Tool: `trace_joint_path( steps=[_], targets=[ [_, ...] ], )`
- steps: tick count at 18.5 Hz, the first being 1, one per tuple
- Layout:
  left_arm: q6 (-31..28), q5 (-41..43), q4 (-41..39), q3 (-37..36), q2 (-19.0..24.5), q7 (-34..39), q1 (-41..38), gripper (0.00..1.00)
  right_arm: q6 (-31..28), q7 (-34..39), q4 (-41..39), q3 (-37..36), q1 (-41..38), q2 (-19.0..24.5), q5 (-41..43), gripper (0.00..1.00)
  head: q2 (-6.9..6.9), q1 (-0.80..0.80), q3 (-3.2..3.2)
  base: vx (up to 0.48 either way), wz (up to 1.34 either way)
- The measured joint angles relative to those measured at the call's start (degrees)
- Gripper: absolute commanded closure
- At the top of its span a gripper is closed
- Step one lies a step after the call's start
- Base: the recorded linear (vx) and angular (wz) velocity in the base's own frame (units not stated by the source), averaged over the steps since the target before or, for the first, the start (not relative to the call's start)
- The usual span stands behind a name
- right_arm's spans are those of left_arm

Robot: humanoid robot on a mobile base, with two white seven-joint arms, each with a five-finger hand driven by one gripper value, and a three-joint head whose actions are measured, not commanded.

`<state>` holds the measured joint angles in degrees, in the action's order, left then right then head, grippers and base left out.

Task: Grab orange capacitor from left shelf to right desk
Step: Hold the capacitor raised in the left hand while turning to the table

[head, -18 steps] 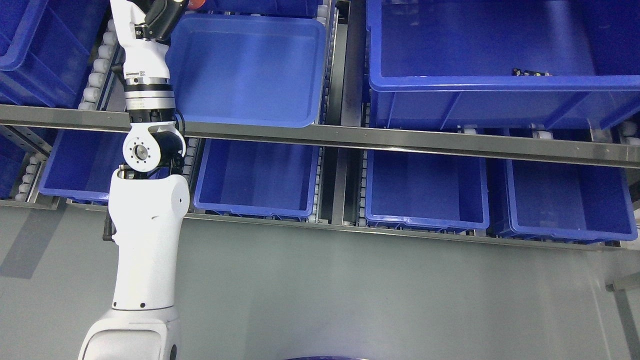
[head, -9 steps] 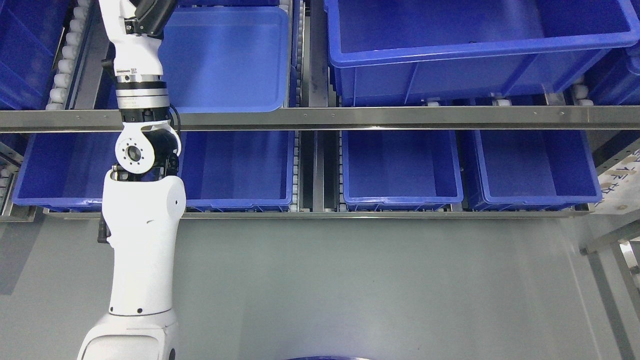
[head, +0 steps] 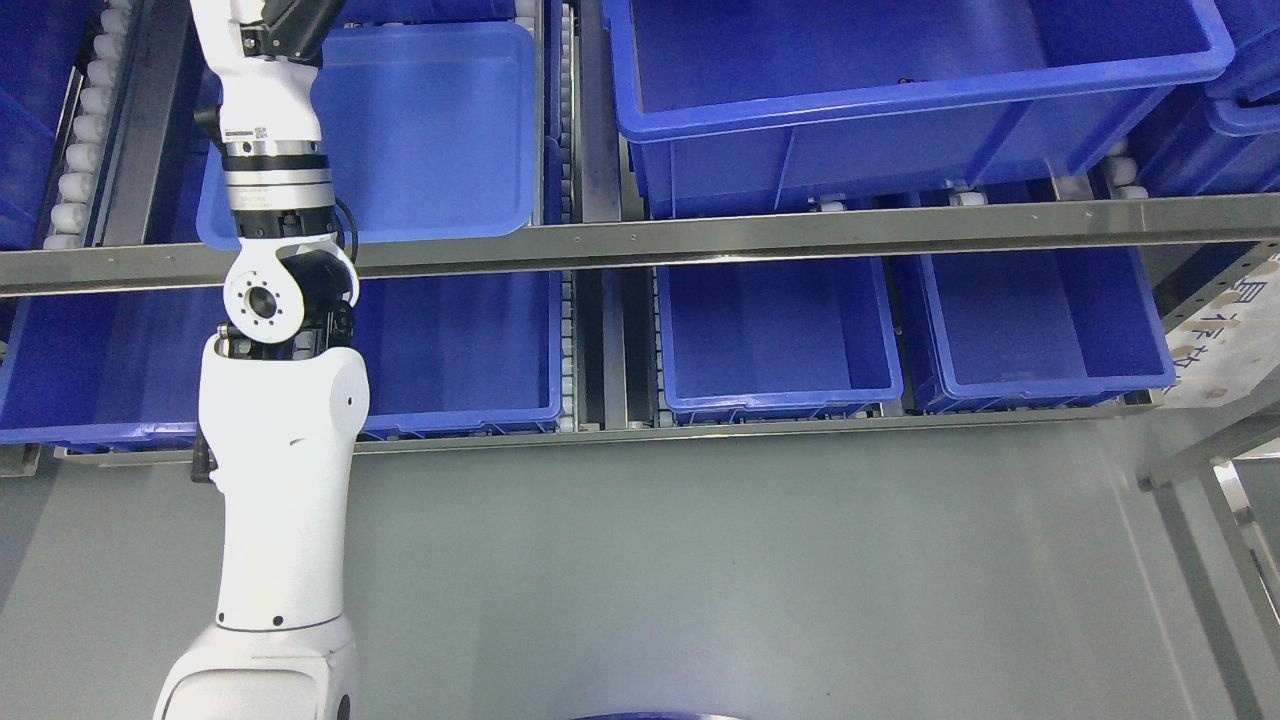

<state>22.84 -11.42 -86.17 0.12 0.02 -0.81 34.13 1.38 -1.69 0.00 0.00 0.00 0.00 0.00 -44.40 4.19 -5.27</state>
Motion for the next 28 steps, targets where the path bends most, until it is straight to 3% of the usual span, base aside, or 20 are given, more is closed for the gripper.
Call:
trace_joint_path(
  steps=[12, 28],
  targets=[
    [-2.89, 0.0, -1.16, -0.08, -0.01, 0.09, 3.54, 0.99, -0.03, -0.01, 0.0, 0.0, 0.0, 0.0, 0.0, 0.0, 0.0, 0.0, 0.0, 0.009, -0.23],
    [-2.52, -0.07, -4.26, -1.47, -0.02, -3.04, 5.38, 0.98, -0.21, -0.01, 0.0, 0.0, 0.0, 0.0, 0.0, 0.0, -0.02, 0.0, 0.0, 0.048, -1.09]
  ],
)
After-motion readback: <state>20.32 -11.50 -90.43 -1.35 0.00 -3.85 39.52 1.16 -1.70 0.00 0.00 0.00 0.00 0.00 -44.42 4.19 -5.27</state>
